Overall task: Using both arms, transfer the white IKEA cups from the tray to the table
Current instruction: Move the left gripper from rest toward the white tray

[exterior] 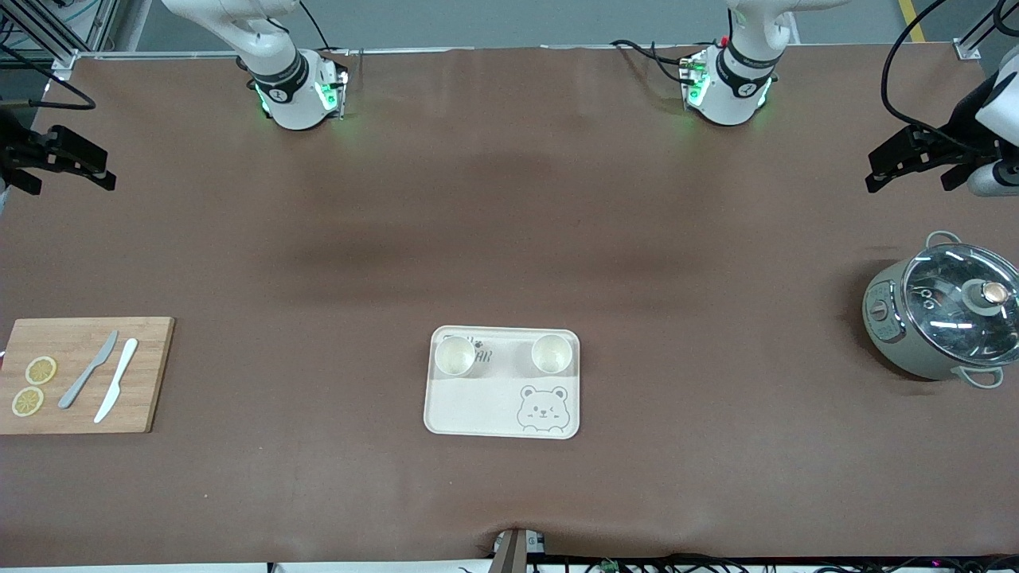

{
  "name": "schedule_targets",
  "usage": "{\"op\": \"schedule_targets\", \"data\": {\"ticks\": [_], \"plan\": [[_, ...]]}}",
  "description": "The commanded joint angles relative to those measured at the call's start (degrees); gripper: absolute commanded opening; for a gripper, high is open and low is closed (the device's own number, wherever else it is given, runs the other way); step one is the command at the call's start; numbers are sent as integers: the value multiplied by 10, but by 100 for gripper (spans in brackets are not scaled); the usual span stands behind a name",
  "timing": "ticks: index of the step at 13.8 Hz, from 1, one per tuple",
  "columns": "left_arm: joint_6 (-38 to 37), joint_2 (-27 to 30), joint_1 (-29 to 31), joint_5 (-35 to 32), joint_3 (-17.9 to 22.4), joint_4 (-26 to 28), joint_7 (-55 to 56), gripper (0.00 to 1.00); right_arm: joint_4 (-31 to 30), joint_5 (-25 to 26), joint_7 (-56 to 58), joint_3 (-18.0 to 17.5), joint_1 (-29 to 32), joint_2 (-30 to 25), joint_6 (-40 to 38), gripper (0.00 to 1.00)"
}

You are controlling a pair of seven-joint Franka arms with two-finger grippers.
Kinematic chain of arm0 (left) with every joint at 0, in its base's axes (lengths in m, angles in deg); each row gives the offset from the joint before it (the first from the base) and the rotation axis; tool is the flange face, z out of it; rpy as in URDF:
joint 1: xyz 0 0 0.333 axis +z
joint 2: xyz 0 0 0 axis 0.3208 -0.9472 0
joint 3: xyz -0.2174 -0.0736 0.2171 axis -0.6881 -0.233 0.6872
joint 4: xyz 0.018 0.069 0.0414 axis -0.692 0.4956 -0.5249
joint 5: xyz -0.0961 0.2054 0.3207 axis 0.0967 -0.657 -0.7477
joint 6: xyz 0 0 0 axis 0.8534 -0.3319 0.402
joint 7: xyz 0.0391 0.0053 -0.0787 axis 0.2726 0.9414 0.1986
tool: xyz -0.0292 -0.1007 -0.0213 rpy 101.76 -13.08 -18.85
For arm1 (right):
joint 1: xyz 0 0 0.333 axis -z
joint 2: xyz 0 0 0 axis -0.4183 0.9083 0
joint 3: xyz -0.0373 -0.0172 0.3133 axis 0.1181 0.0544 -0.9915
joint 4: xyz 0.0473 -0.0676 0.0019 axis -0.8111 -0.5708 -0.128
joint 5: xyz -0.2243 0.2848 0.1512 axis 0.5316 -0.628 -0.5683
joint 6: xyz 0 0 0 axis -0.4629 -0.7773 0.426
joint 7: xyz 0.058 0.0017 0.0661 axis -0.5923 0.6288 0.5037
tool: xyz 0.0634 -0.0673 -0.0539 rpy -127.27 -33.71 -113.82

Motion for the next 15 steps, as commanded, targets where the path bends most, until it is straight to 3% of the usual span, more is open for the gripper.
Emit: {"op": "schedule_targets", "data": {"ticks": [1, 9, 15], "plan": [[-2, -2, 0, -17, -5, -9, -4, 100, 7, 8, 7, -4, 3, 1, -3, 100], [8, -58, -34, -13, -6, -17, 4, 100, 7, 8, 7, -4, 3, 1, -3, 100], [96, -139, -111, -8, -6, -15, 15, 100, 9, 4, 11, -2, 10, 10, -4, 100]]}}
